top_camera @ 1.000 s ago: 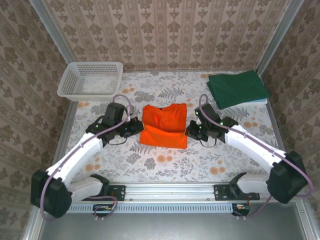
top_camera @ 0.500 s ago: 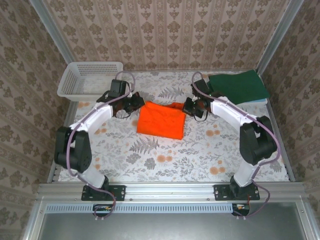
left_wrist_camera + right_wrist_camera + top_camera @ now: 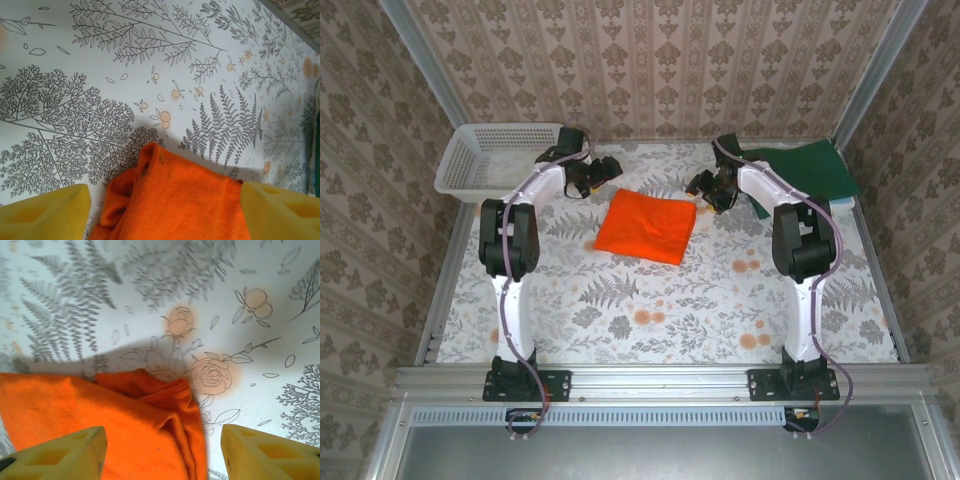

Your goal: Fold and stack the t-shirts

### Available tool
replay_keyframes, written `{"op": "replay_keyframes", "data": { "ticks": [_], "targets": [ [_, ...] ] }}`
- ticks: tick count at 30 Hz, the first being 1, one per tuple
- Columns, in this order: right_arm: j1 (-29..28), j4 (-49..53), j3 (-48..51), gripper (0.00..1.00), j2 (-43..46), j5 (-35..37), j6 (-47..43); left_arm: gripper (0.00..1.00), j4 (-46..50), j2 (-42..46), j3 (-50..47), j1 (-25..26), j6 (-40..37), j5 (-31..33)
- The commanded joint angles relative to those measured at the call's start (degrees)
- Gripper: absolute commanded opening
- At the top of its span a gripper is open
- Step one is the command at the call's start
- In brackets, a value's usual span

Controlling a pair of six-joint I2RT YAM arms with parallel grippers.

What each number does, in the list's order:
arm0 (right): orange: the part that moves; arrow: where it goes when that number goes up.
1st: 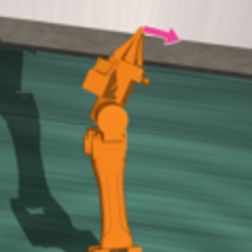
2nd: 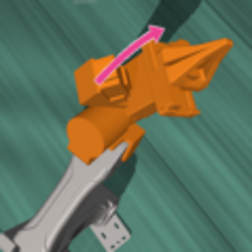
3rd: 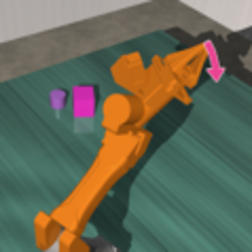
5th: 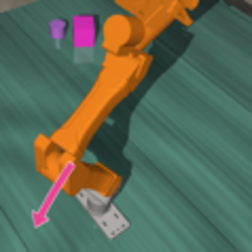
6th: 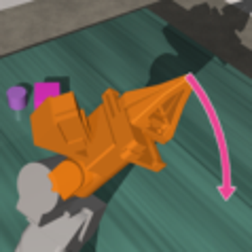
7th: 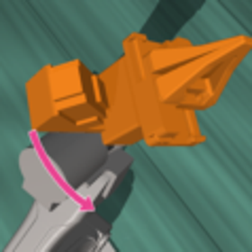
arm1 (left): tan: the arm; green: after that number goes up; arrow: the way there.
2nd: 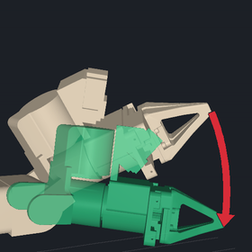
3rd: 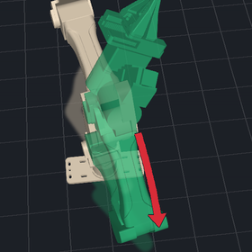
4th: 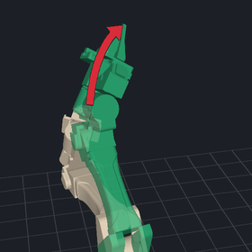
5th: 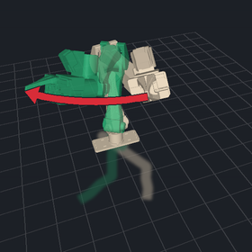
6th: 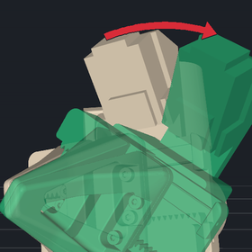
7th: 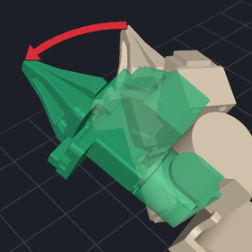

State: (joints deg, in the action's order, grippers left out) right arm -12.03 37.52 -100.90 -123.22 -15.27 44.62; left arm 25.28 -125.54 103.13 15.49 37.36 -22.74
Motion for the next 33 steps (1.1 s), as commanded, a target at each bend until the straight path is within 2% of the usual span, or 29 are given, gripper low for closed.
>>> {"op": "replay_keyframes", "data": {
  "ticks": [1,3,5,7,8,10,13,17,26,33],
  "targets": [
    [-1.19,1.72,2.40,0.65,7.96,2.49,-1.41,0.79,2.07,8.15,-1.39,1.91,-3.30,1.12],
    [-2.98,-3.32,9.40,0.62,12.98,2.40,-0.43,0.77,-0.07,12.01,-6.05,3.30,-3.03,1.38],
    [-5.57,-10.44,18.05,0.52,17.96,0.49,1.85,0.70,-2.60,15.68,-11.51,5.52,-2.89,2.42],
    [-8.25,-17.12,25.31,0.40,21.19,-1.71,4.67,0.51,-3.77,17.59,-15.34,7.74,-2.75,3.23],
    [-9.54,-19.65,28.50,0.37,22.14,-2.77,5.95,0.43,-4.40,18.17,-17.12,8.87,-2.82,2.91],
    [-12.02,-23.37,32.66,0.34,22.67,-3.74,8.10,0.38,-5.74,18.69,-20.12,10.27,-2.63,2.65],
    [-15.00,-27.42,35.05,0.29,20.61,-5.63,9.63,0.36,-8.07,17.93,-24.03,13.10,-2.30,1.57],
    [-16.25,-29.07,36.14,0.21,16.61,-6.86,11.53,0.32,-11.16,16.14,-28.88,13.75,-2.43,-0.28],
    [-17.04,-26.14,42.88,0.17,13.62,-4.70,8.11,0.32,-16.06,17.13,-42.40,14.48,-4.47,-0.28],
    [-16.93,-25.08,49.68,0.16,17.29,-1.81,5.28,0.32,-21.28,22.19,-54.31,15.26,-3.63,-1.38]
  ]
}}
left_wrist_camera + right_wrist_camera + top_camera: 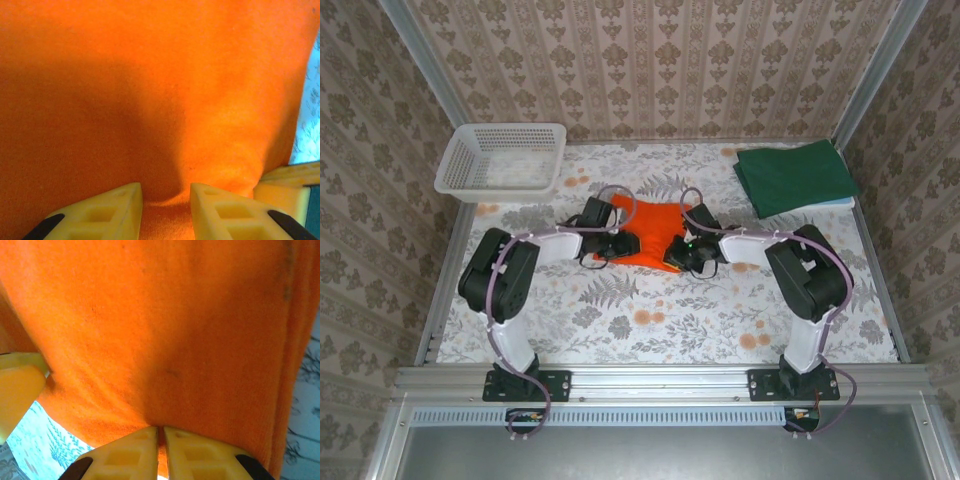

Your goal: Fold and stack the t-shirts

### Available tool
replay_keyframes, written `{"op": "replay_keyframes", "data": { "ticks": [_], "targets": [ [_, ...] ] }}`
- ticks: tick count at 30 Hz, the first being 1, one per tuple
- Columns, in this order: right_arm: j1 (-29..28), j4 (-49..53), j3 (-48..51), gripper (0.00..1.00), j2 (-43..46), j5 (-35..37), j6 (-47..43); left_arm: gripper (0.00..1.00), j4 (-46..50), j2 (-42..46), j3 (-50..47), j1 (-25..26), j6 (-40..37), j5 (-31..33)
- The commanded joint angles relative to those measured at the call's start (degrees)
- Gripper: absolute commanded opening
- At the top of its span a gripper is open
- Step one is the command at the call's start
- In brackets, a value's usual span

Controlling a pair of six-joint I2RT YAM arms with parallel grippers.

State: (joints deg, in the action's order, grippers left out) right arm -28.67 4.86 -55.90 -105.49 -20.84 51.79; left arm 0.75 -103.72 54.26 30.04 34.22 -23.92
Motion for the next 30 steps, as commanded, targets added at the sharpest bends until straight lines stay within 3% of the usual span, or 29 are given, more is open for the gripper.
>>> {"op": "replay_keyframes", "data": {
  "ticks": [1,5,10,18,20,25,30],
  "targets": [
    [-0.27,7.28,5.89,0.16,0.29,3.72,-2.08,0.32,2.25,1.43,-7.30,1.17,0.23,-0.32],
    [-0.45,5.95,10.59,0.15,4.80,3.01,-2.51,0.33,-0.40,6.10,-13.95,4.08,2.77,-0.14],
    [-0.52,9.08,14.66,0.19,12.39,5.22,-3.42,0.40,-1.26,15.00,-20.94,6.43,7.21,2.05],
    [0.14,15.74,15.65,0.43,25.40,8.64,-3.62,0.58,10.19,32.83,-20.00,4.12,6.10,9.46],
    [0.96,18.58,13.94,0.55,28.54,11.18,-4.84,0.64,13.31,36.44,-18.26,2.12,4.98,10.41],
    [3.33,20.56,7.18,0.74,25.50,12.14,-11.04,0.76,14.73,39.89,-16.25,-1.98,2.79,13.02],
    [3.30,22.88,-3.75,0.78,13.23,12.18,-18.14,0.82,11.43,35.43,-16.25,-7.60,0.74,11.88]
  ]
}}
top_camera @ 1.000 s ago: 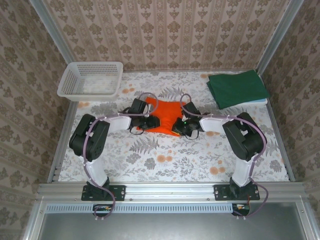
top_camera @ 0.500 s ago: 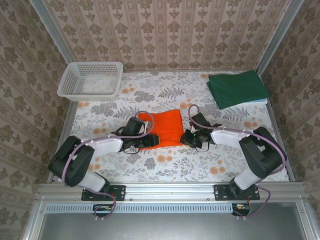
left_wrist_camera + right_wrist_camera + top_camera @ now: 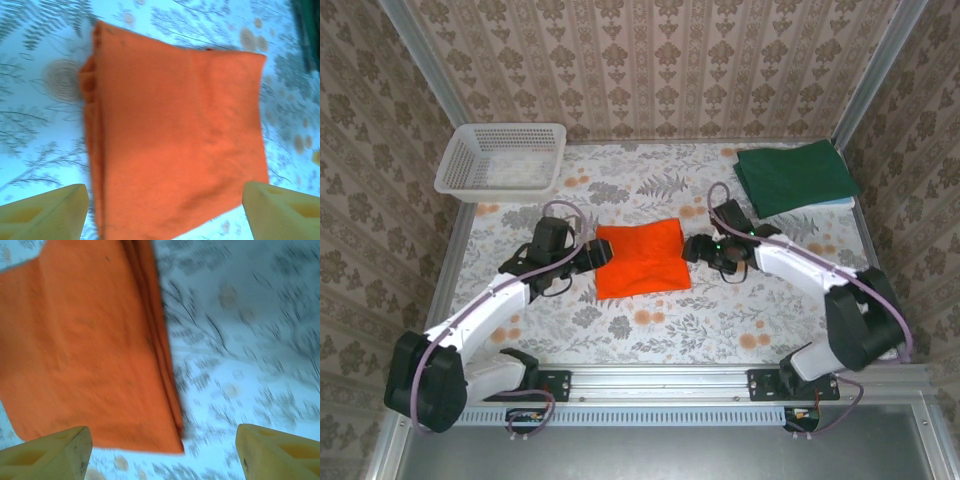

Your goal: Fold and stack the t-shirts

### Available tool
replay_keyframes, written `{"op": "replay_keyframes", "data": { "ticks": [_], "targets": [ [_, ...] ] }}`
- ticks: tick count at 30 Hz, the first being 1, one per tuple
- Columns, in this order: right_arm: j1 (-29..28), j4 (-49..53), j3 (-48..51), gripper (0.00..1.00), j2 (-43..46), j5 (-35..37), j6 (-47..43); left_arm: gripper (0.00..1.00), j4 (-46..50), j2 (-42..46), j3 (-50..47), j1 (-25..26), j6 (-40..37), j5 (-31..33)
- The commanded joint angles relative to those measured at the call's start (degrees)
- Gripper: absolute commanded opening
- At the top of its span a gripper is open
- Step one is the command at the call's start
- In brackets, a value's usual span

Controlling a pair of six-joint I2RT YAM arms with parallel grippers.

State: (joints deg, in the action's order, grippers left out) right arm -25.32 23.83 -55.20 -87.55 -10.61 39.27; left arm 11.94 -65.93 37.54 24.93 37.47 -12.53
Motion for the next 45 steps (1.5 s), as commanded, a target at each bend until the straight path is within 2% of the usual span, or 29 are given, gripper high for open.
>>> {"op": "replay_keyframes", "data": {
  "ticks": [1,7,11,15,22,28,36,39,40,45],
  "targets": [
    [-0.16,4.66,-6.82,0.79,-7.14,2.37,-6.73,0.83,-0.56,-3.35,0.34,-3.37,-3.02,-0.14],
    [-1.87,10.75,-17.76,0.80,-18.16,5.78,-8.85,0.84,-7.12,-6.40,-3.47,-4.91,-3.42,-2.32],
    [-3.53,12.59,-22.12,0.76,-22.47,6.71,-8.84,0.74,-8.19,-9.94,-2.91,-4.78,-4.61,-6.38],
    [-5.11,15.29,-25.97,0.69,-26.81,7.36,-8.76,0.67,-8.26,-13.38,-1.73,-4.00,-4.76,-6.80],
    [-5.81,19.65,-29.83,0.55,-31.15,9.29,-7.47,0.64,-8.60,-15.73,-1.83,-3.70,-4.09,-6.82],
    [-6.23,20.02,-30.63,0.41,-33.37,7.41,-7.32,0.64,-8.08,-14.30,-2.40,-3.68,-3.96,-5.45],
    [-5.21,18.27,-31.30,0.11,-34.22,5.90,-8.33,0.64,-7.73,-10.20,-4.11,-3.82,-3.23,-2.96],
    [-4.49,17.69,-31.34,0.06,-32.53,8.51,-9.23,0.65,-7.85,-8.75,-4.89,-3.84,-2.90,-2.16],
    [-4.32,17.74,-31.63,0.00,-31.70,10.31,-10.06,0.65,-7.92,-8.39,-5.11,-3.92,-2.76,-2.06],
    [-2.04,19.93,-34.40,0.00,-29.16,20.84,-16.52,0.65,-8.80,-7.33,-5.88,-4.01,-2.00,-2.56]
  ]
}}
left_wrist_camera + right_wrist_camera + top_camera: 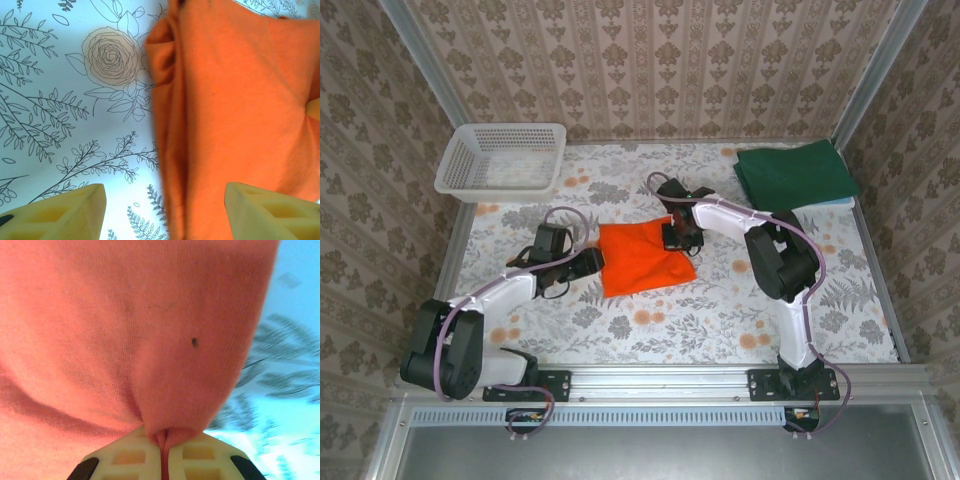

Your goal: Fold and stack the t-shirts

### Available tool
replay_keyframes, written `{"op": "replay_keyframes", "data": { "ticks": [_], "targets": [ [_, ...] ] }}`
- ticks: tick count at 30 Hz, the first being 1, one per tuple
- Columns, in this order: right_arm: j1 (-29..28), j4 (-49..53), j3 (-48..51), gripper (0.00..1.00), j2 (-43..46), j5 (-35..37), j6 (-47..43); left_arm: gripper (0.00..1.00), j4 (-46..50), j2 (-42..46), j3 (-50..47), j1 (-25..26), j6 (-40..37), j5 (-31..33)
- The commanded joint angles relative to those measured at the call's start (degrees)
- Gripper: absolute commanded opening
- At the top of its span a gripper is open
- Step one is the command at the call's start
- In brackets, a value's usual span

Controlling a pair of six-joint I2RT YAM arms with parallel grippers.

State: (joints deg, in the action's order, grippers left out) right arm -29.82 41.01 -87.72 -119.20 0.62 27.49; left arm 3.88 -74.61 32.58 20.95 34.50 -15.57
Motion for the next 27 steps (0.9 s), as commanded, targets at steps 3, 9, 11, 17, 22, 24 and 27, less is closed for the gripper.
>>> {"op": "replay_keyframes", "data": {
  "ticks": [3,9,11,17,22,24,27],
  "targets": [
    [4.68,2.93,-2.79,0.00,4.22,14.40,-8.75,0.65,-0.95,1.58,-1.10,-0.03,1.28,0.28],
    [6.51,1.91,-4.18,0.00,8.13,24.13,-16.79,0.65,-2.03,2.09,-1.66,-0.05,2.07,-0.58],
    [6.59,1.83,-4.74,0.00,9.74,27.91,-18.90,0.65,-2.20,2.18,-1.71,-0.02,2.32,-0.85],
    [7.38,-1.39,-3.33,0.00,15.54,31.74,-26.88,0.65,-2.82,2.45,-1.99,-0.12,2.82,-1.63],
    [10.98,-3.64,-4.14,0.00,18.30,32.61,-31.25,0.65,-3.60,2.36,-2.26,-0.25,3.53,-2.49],
    [13.67,-3.12,-5.43,0.00,18.99,30.35,-30.74,0.65,-3.88,2.23,-2.36,-0.25,3.73,-2.77],
    [15.57,-6.93,-3.95,0.00,21.45,28.36,-33.25,0.65,-3.98,2.15,-2.43,-0.21,3.91,-3.14]
  ]
}}
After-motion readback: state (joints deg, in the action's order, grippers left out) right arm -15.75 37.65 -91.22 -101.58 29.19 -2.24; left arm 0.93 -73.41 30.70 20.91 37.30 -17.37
